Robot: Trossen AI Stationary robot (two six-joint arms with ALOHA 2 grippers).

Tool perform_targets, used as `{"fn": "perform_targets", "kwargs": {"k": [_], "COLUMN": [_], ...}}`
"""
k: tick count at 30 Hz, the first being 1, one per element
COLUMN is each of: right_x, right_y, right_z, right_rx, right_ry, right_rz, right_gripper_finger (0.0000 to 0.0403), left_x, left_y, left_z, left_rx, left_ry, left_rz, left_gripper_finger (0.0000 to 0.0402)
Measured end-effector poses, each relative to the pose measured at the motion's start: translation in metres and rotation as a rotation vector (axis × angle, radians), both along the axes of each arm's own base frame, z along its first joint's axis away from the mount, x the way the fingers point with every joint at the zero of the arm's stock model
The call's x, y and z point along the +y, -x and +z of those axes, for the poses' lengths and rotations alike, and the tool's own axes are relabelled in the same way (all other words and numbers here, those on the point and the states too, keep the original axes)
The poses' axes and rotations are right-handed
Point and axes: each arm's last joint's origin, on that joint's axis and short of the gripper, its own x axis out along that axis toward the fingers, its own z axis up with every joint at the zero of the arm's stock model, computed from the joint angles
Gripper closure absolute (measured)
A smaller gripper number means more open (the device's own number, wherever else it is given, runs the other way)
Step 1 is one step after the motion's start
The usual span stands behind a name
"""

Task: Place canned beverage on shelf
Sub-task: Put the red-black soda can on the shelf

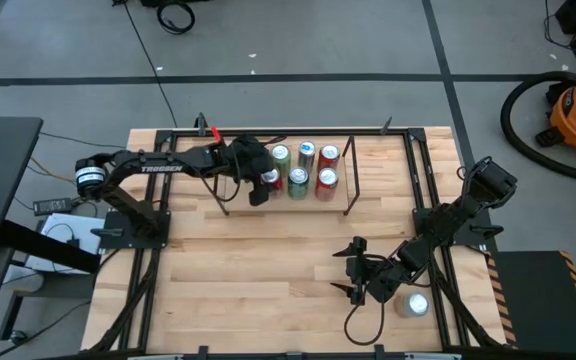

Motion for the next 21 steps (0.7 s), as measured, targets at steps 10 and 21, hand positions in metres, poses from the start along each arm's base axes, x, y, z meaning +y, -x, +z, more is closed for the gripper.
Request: {"fn": "perform_targets", "kwargs": {"k": [10, 21], "right_x": [0.0000, 0.0001], "right_y": [0.0000, -0.0001], "right_z": [0.0000, 0.0001], "right_rx": [0.000, -0.002], "right_ry": [0.000, -0.002], "right_rz": [0.000, 0.000], "right_gripper_finger": [0.0007, 0.0007], "left_x": [-0.0036, -0.0055], "left_y": [-0.0015, 0.0000], "left_z": [0.0005, 0.0008], "left_rx": [-0.001, 0.004], "left_ry": [-0.006, 0.035], "left_rz": [0.002, 0.027], "left_gripper_finger": [0.0045, 0.0044]}}
